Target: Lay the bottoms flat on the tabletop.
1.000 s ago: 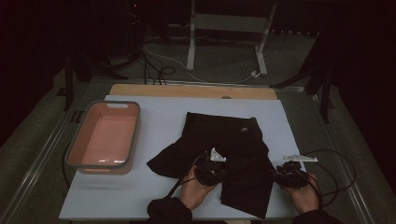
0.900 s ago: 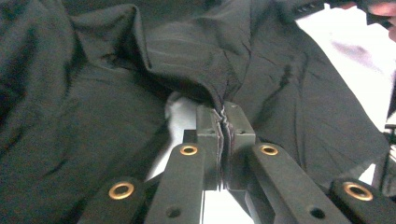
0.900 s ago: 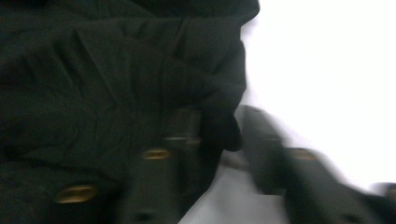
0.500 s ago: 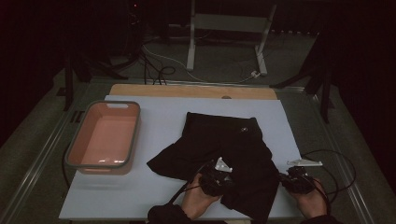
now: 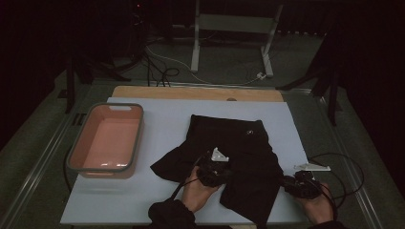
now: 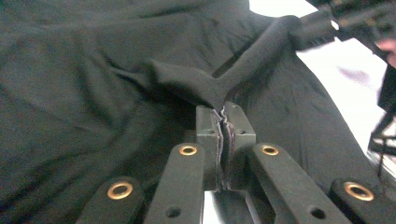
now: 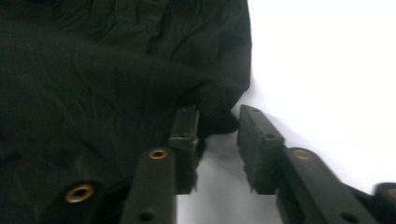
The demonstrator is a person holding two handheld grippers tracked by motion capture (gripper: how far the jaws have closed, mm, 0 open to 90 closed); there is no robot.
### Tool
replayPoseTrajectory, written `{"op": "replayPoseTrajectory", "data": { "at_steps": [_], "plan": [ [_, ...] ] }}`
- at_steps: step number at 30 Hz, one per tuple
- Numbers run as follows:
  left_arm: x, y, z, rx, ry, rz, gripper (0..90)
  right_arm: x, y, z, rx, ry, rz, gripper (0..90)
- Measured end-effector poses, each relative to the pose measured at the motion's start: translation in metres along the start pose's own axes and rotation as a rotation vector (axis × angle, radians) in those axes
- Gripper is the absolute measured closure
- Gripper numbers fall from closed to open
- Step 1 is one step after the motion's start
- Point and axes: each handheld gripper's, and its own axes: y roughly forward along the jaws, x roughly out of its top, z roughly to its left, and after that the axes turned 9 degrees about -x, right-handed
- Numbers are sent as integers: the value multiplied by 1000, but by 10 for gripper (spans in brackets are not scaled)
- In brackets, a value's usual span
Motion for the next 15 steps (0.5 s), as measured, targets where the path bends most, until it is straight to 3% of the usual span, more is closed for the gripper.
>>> {"op": "replayPoseTrajectory", "data": {
  "at_steps": [4,15],
  "plan": [
    [1,0,8,21,-20,-9,870,0,2,5,16,-7,0,612],
    [0,3,8,18,-16,3,867,3,6,26,19,-44,6,607]
  ]
}}
